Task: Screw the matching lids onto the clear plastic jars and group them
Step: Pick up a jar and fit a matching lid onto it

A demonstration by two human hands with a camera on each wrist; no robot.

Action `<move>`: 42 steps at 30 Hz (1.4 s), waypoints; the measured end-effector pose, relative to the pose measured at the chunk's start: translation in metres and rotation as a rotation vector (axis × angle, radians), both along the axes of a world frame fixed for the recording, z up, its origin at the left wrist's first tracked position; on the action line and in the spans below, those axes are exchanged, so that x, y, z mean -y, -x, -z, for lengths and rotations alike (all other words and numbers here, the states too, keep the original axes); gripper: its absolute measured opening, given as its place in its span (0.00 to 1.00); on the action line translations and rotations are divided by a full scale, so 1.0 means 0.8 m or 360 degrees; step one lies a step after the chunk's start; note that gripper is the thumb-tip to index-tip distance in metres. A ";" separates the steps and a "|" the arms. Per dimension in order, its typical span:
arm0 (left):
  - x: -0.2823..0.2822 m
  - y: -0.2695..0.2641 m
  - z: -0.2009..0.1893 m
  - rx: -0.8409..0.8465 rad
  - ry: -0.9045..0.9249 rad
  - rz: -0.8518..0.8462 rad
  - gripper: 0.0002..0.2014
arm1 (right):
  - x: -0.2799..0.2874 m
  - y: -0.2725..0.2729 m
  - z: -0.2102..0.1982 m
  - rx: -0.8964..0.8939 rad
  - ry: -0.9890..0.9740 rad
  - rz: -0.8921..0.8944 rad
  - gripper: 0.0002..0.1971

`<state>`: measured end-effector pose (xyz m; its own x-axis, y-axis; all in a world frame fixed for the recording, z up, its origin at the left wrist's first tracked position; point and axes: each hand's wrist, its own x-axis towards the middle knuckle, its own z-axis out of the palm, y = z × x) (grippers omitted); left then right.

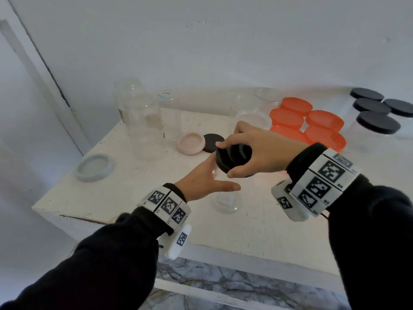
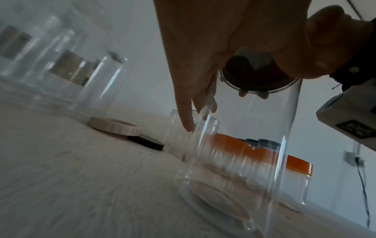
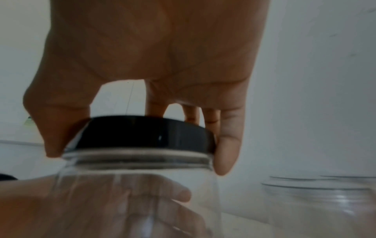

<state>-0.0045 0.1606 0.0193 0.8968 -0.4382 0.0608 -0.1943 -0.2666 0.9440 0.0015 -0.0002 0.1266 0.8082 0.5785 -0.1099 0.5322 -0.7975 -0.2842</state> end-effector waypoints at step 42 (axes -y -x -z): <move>0.311 -0.094 0.008 0.0695 -0.1231 0.0021 0.59 | 0.442 -0.012 0.057 0.0362 -0.0058 0.0669 0.43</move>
<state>0.0710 -0.0885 0.0128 0.8575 -0.5085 0.0788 -0.5024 -0.7943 0.3416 0.0108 -0.3536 0.0807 0.9742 0.1965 0.1113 0.2176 -0.9486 -0.2296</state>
